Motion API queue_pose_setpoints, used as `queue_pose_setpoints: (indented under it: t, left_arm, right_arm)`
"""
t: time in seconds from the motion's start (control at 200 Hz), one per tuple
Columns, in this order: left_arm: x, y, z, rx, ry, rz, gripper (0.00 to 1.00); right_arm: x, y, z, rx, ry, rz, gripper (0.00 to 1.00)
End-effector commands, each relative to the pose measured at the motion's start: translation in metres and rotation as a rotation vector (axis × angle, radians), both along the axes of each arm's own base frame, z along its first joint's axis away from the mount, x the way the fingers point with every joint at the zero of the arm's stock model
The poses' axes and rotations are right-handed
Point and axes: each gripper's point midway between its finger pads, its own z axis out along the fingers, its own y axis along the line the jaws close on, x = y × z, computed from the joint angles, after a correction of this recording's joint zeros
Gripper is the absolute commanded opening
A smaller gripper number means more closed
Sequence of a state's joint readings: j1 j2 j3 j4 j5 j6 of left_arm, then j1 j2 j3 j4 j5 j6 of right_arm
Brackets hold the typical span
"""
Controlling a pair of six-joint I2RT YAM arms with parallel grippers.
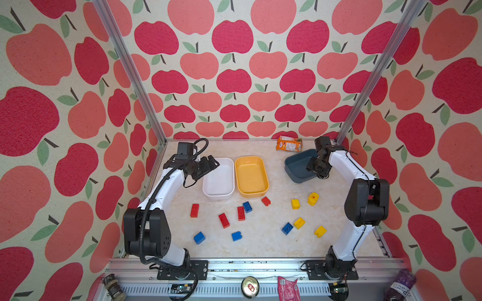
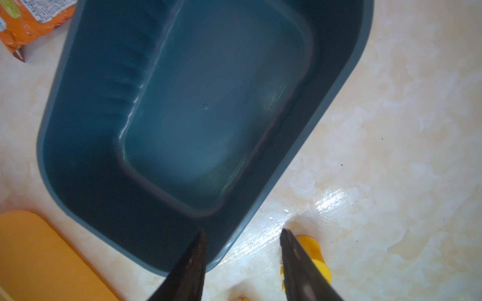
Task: Sort the legos into containers by color
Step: 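Release the yellow tray and grip the teal tray rim with the right gripper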
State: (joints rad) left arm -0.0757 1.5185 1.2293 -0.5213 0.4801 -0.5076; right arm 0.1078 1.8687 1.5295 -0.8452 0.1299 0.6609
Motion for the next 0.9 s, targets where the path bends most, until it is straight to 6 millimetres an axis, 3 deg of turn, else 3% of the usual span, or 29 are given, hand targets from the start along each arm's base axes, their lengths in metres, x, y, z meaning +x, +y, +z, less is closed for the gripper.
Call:
queue_pose_setpoints:
  t: [0.0,0.345,0.575,0.895]
  left_arm:
    - [0.004,0.003,0.001,0.0,-0.008,0.01,0.91]
    - [0.001,0.005,0.003,0.006,-0.006,0.022,0.91]
    - [-0.001,0.007,0.003,0.006,-0.005,0.033,0.91]
    - [-0.002,0.009,0.003,0.011,-0.008,0.044,0.91]
  right_arm:
    - [-0.001,-0.017,-0.015,-0.004,0.029,-0.07,0.47]
    - [0.018,-0.039,-0.038,-0.006,0.017,-0.122,0.45]
    - [0.028,-0.04,-0.049,0.008,0.022,-0.12,0.41]
    - [0.033,-0.034,-0.052,0.02,0.019,-0.08,0.14]
